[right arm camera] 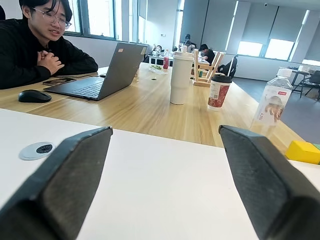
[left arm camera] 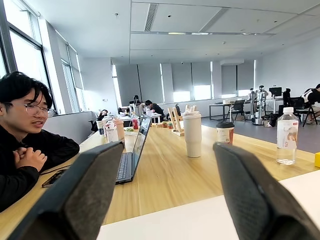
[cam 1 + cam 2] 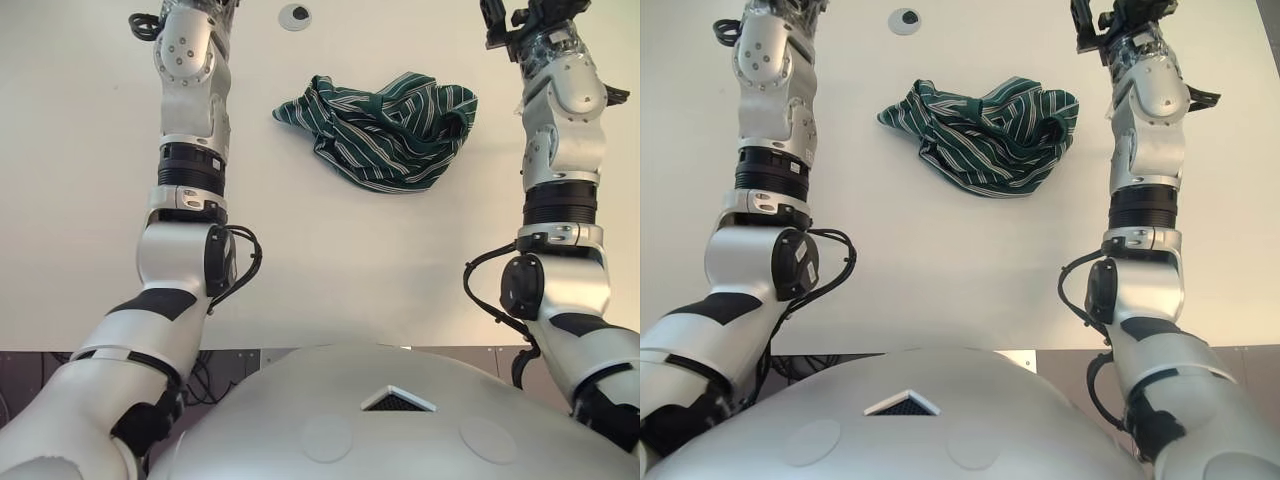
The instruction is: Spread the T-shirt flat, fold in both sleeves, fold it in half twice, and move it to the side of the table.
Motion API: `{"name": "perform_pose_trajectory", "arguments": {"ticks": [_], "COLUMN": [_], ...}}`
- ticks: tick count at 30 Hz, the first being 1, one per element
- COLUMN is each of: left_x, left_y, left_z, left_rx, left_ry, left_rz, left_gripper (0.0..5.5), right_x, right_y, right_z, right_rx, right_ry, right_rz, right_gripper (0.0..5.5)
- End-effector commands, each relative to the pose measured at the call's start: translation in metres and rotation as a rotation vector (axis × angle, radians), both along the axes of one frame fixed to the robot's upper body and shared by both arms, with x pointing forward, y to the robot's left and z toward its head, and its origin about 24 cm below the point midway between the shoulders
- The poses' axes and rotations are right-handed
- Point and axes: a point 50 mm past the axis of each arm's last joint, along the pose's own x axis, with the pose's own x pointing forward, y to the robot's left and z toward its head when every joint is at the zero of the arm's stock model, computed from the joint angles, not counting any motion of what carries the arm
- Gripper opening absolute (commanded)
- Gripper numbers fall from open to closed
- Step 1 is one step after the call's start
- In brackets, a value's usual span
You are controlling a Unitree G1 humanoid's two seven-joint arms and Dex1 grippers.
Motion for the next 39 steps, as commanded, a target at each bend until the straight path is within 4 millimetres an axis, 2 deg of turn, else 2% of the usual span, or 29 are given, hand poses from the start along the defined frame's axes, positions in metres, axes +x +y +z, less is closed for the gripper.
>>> {"name": "perform_pose_trajectory", "arguments": {"ticks": [1, 6, 8, 10, 13, 17, 23, 27, 35, 39], "left_x": [-0.001, -0.004, -0.007, -0.012, -0.017, -0.023, -0.016, -0.016, -0.019, -0.017], "left_y": [-0.001, -0.008, -0.013, -0.02, -0.019, -0.017, -0.032, -0.044, -0.05, -0.051], "left_z": [0.0, -0.003, -0.005, -0.011, -0.014, -0.023, -0.022, -0.034, -0.05, -0.046], "left_rx": [0.043, 0.068, 0.13, 0.267, 0.373, 0.562, 0.639, 0.724, 0.759, 0.669], "left_ry": [0.012, 0.034, 0.048, 0.099, 0.235, 0.436, 0.476, 0.496, 0.536, 0.533], "left_rz": [-0.044, -0.144, -0.256, -0.424, -0.666, -0.921, -1.011, -1.032, -1.054, -1.058], "left_gripper": [3.26, 3.26, 3.26, 3.26, 3.26, 3.26, 3.26, 3.26, 3.26, 2.71], "right_x": [-0.001, -0.005, -0.009, -0.017, -0.031, -0.046, -0.044, -0.04, -0.04, -0.042], "right_y": [-0.002, 0.0, -0.001, -0.012, -0.029, -0.035, -0.031, -0.034, -0.037, -0.039], "right_z": [0.005, 0.003, 0.0, -0.005, 0.004, 0.005, -0.019, -0.026, -0.013, 0.001], "right_rx": [0.003, -0.002, -0.037, -0.097, -0.127, -0.283, -0.397, -0.448, -0.397, -0.336], "right_ry": [-0.01, 0.01, 0.045, 0.123, 0.208, 0.324, 0.444, 0.466, 0.437, 0.397], "right_rz": [0.043, 0.124, 0.189, 0.265, 0.398, 0.6, 0.704, 0.71, 0.738, 0.724], "right_gripper": [3.92, 3.92, 3.92, 3.92, 3.92, 3.92, 3.92, 3.92, 3.92, 3.95]}}
